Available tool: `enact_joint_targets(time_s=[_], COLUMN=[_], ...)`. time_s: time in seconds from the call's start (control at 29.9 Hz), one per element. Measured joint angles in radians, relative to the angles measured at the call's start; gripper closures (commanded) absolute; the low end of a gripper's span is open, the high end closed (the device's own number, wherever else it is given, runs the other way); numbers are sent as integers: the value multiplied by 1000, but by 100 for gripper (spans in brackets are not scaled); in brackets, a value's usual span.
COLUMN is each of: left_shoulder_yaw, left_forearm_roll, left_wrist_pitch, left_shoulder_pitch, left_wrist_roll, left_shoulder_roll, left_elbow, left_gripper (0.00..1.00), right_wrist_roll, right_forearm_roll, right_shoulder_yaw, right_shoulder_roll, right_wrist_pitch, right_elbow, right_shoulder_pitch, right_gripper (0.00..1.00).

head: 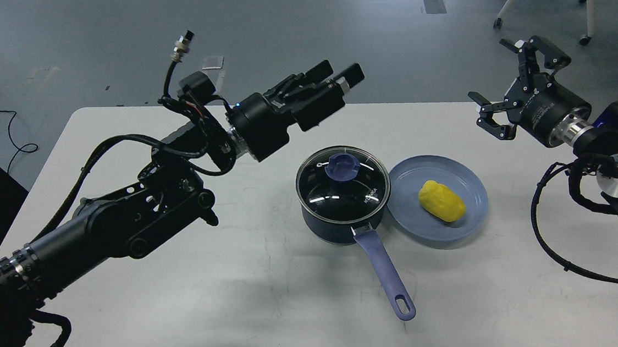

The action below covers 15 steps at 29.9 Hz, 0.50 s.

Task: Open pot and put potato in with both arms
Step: 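Reach the left gripper to the blue knob of the glass lid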

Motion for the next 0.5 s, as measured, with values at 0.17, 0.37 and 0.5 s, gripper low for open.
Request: enact_joint_targets(time_s=[0.17, 0.37, 0.5], left_shoulder_yaw=[95, 184, 198], left_forearm_roll=[258, 353, 356], left_wrist_pitch=[42, 43, 43], left_shoulder_pitch=[-25, -43, -48], left_wrist_roll=[-1, 2, 5], left_shoulder_roll=[-24, -65, -71], left_elbow=[78, 200, 246], left_gripper=[2, 2, 2], right_wrist_roll=[0, 0, 2], right_forearm_roll=[0, 0, 0], right_shoulder_yaw=[17, 25, 35], right_shoulder_roll=[-4, -7, -11], right_wrist_pitch=[-2, -4, -4], right_elbow=[-5, -11, -18], right_shoulder_pitch=[-8, -15, -16], right_gripper=[0, 0, 0])
